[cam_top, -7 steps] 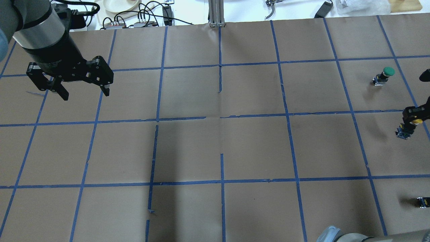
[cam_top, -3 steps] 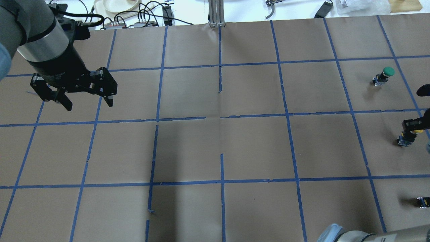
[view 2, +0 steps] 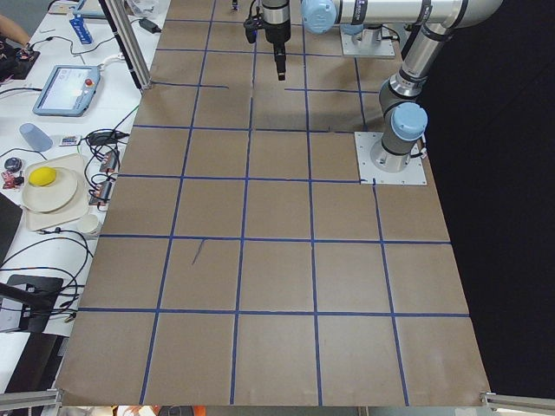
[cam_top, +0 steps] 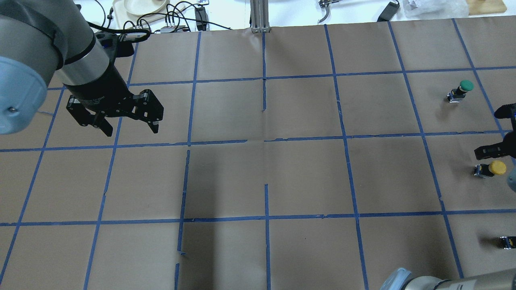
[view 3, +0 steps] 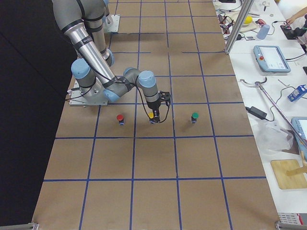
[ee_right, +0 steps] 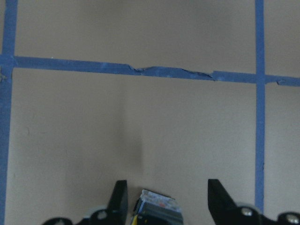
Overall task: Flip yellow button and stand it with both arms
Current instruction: 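Open the right gripper and lift it off the standing yellow button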
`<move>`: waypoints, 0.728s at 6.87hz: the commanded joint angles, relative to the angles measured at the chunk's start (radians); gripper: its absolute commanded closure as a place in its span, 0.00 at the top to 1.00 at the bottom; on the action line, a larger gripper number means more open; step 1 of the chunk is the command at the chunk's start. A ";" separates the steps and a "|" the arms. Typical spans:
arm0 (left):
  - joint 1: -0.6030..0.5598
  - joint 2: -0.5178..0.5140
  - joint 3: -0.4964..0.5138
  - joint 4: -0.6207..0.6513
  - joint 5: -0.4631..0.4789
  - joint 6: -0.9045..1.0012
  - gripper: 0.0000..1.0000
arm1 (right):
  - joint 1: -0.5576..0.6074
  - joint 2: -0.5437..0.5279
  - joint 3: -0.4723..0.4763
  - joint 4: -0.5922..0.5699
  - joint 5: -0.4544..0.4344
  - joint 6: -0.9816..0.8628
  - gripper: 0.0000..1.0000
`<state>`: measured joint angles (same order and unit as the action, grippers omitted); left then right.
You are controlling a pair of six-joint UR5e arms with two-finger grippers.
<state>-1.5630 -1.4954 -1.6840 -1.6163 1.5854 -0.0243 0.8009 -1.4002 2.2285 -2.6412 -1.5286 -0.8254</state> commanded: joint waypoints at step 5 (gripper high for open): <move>0.009 0.004 -0.005 0.009 -0.007 0.081 1.00 | 0.203 -0.080 -0.564 0.933 0.039 0.100 1.00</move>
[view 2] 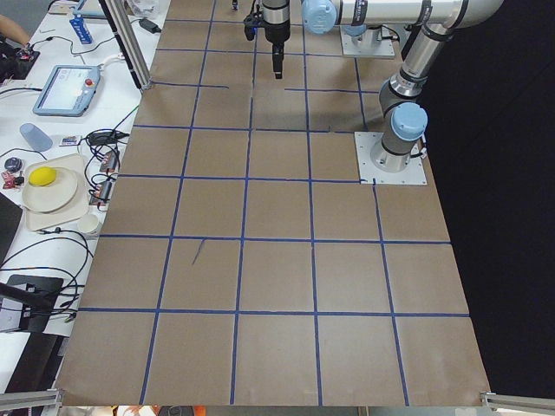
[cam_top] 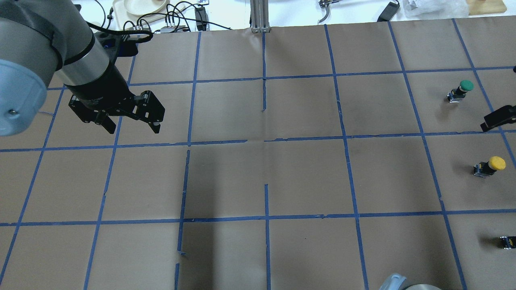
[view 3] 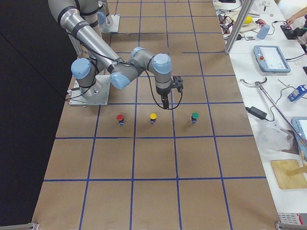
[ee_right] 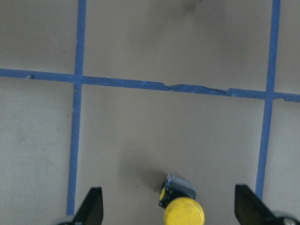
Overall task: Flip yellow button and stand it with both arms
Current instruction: 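Open the right gripper and lift it off the standing yellow button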
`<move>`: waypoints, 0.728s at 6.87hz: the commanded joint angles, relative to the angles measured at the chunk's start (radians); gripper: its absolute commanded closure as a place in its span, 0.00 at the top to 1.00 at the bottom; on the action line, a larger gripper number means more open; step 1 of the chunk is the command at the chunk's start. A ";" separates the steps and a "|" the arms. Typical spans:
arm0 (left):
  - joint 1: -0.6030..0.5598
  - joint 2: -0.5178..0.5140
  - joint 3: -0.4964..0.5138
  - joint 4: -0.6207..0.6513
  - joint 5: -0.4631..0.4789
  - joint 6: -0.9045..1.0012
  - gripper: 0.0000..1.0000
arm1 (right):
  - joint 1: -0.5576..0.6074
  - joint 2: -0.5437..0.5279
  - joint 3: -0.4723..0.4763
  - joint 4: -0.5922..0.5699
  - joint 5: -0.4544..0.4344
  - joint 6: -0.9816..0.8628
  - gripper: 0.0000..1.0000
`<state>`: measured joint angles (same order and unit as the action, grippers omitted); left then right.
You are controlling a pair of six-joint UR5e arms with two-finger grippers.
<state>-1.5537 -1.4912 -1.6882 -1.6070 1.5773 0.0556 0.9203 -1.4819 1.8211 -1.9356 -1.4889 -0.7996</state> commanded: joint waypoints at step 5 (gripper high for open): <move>0.003 0.008 0.001 -0.001 0.004 0.004 1.00 | 0.498 -0.037 -0.307 0.363 -0.008 0.669 1.00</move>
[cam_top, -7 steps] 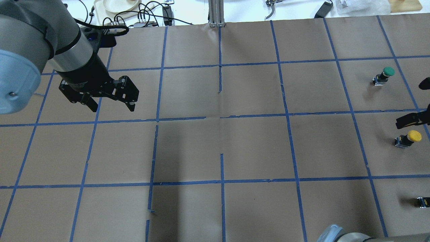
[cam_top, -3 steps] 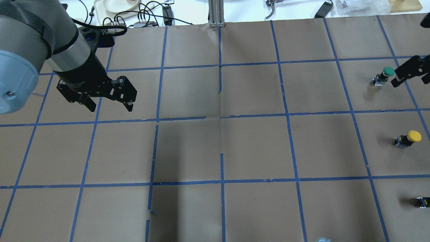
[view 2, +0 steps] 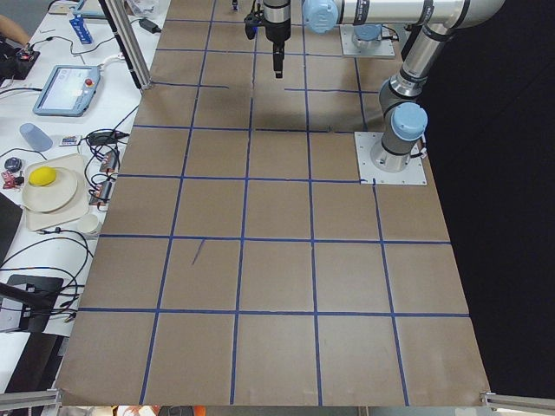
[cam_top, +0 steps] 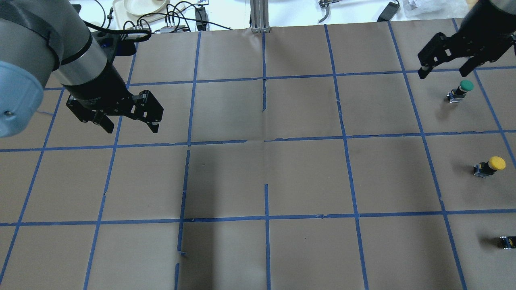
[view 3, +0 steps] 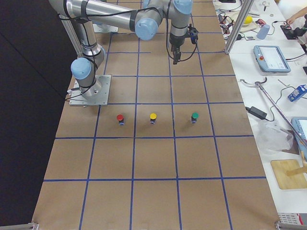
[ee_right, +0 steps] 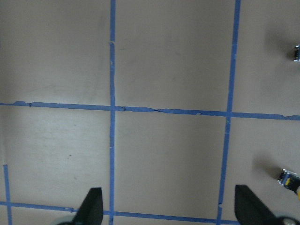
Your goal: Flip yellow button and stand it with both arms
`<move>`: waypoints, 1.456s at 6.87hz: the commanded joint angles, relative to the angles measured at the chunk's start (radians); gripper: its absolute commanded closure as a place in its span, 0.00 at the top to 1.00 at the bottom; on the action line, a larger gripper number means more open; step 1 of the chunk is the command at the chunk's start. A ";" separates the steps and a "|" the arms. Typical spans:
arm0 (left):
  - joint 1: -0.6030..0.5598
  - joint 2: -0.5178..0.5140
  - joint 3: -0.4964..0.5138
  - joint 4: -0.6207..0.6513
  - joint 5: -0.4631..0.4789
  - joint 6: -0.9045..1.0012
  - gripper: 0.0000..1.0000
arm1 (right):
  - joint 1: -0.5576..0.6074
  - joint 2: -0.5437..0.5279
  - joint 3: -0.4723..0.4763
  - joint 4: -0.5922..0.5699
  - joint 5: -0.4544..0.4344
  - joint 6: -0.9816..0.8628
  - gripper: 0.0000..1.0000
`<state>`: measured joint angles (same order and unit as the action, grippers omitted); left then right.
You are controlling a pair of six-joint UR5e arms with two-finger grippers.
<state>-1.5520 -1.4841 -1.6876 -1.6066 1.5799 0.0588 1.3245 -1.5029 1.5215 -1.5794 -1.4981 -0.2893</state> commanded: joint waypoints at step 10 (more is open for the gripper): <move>0.001 0.001 -0.001 -0.001 0.002 0.000 1.00 | 0.285 0.000 -0.006 -0.001 -0.063 0.345 1.00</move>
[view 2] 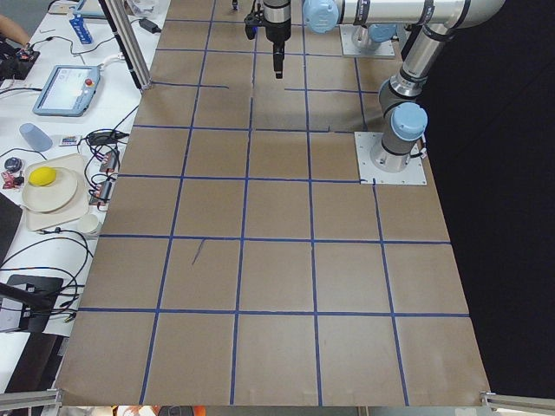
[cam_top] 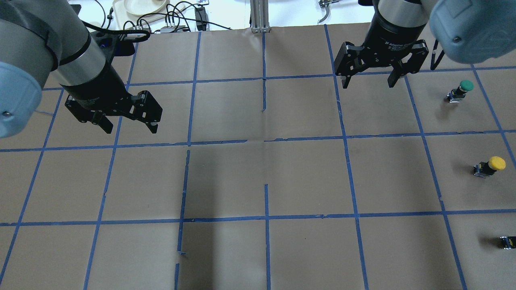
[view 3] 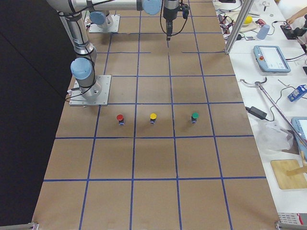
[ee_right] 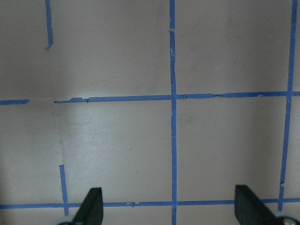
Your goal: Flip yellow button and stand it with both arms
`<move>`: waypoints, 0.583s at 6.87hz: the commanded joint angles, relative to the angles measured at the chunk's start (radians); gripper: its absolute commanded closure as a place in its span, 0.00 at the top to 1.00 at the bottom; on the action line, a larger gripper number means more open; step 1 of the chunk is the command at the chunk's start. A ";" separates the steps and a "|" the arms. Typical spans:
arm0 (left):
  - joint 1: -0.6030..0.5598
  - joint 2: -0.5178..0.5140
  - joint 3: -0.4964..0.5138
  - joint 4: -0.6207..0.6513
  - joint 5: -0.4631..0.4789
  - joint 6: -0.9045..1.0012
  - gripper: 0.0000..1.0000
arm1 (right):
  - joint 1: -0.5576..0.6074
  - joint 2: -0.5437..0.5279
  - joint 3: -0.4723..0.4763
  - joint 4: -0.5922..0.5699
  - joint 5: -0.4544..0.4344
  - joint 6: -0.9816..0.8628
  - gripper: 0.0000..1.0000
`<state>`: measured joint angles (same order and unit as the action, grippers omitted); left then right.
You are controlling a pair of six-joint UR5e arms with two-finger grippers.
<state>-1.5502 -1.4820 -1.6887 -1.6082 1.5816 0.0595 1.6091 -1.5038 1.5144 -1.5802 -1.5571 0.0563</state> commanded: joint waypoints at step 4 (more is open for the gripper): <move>-0.001 0.000 0.000 0.001 0.000 0.000 1.00 | 0.000 -0.001 0.004 0.000 -0.008 -0.001 1.00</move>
<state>-1.5508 -1.4820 -1.6889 -1.6076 1.5815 0.0594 1.6091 -1.5033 1.5171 -1.5804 -1.5626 0.0552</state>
